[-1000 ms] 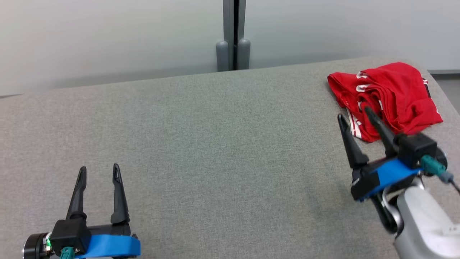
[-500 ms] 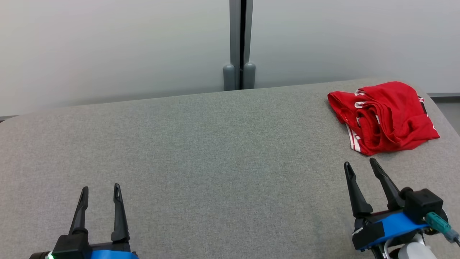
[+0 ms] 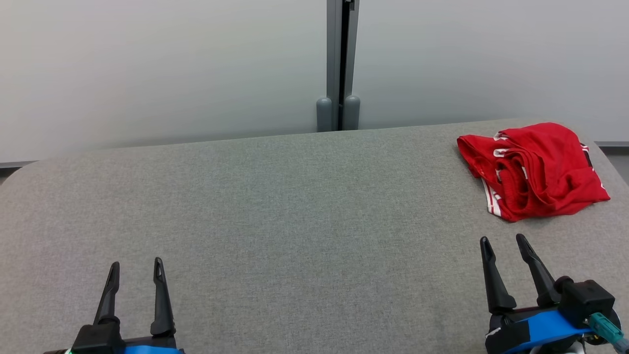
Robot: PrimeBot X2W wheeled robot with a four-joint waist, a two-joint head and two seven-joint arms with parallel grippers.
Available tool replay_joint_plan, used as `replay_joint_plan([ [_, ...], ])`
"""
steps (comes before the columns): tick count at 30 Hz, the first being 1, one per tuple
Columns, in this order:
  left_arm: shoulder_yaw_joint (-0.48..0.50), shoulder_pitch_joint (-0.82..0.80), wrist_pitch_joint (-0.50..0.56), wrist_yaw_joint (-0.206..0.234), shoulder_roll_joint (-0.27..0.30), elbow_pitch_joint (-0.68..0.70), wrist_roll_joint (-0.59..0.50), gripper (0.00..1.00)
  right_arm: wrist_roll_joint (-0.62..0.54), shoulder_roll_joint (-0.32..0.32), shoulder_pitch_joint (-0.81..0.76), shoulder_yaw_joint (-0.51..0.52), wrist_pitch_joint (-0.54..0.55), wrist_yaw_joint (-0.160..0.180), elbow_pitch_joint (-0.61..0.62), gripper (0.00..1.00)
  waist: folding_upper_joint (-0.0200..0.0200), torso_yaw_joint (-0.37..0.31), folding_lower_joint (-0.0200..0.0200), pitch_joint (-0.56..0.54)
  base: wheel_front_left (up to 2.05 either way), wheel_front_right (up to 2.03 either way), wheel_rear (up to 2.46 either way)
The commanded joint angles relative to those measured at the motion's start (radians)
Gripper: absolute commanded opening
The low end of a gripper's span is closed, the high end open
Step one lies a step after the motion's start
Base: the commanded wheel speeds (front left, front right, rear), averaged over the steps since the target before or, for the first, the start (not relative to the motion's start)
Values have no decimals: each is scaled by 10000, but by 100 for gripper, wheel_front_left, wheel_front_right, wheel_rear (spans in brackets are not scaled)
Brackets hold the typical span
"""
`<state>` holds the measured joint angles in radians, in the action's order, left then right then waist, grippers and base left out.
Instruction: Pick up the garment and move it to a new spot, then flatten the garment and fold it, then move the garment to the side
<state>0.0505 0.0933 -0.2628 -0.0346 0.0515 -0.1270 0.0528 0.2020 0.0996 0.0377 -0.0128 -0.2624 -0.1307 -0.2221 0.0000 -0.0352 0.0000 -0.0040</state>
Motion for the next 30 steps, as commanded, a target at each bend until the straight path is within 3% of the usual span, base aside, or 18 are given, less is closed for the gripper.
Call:
replay_joint_plan([
  [1,28,2,-22,38,-5,-29,-18,100,-109,-75,-123,64,-28,-2,-14,100,0,17,0,-13,0,0,0],
  [25,208,-118,-23,-33,-13,-188,-106,100,-322,-393,103,148,-28,-2,-244,100,0,48,0,1,0,0,0],
  [26,155,-25,1,-17,-2,-247,-80,0,-318,-364,26,150,5,0,-256,0,0,56,1,-1,0,0,0],
  [30,184,66,130,-26,-44,-625,66,0,-172,-385,-81,167,104,0,-580,0,0,59,0,0,0,0,0],
])
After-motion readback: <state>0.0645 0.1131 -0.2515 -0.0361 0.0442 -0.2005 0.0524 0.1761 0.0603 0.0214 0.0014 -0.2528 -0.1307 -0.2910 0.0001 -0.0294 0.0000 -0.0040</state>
